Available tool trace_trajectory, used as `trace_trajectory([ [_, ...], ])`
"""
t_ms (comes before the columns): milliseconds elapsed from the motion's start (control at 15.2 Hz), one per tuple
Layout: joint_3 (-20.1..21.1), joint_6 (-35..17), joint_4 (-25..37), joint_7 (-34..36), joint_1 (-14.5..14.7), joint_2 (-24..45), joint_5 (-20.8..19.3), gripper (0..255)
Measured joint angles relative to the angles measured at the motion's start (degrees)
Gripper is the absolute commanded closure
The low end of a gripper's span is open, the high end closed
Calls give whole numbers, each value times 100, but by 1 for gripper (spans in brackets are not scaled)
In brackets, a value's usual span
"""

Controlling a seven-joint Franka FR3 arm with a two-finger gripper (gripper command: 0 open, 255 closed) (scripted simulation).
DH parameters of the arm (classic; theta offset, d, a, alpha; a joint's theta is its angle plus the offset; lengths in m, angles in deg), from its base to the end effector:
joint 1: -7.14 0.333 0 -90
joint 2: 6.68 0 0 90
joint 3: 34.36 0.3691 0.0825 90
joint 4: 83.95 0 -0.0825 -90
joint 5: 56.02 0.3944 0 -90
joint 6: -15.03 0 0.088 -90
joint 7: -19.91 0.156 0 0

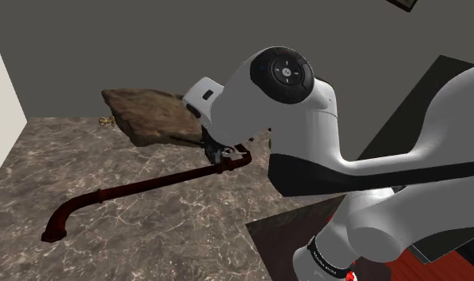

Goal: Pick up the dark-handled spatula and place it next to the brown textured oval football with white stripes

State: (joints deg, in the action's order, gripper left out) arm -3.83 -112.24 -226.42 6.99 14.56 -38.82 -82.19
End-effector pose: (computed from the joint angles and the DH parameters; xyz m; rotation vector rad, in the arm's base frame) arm 0.3379 0.2412 0.4891 2.1307 1.2985 0.4058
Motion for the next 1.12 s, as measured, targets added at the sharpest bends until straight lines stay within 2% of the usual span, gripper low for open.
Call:
trace_trajectory([
  [528, -219, 366, 307, -402, 71, -168, 141, 255],
  [792, -786, 67, -162, -887, 68, -574, 88, 255],
  [1122, -1514, -339, -569, -1531, -84, -887, -106, 255],
])
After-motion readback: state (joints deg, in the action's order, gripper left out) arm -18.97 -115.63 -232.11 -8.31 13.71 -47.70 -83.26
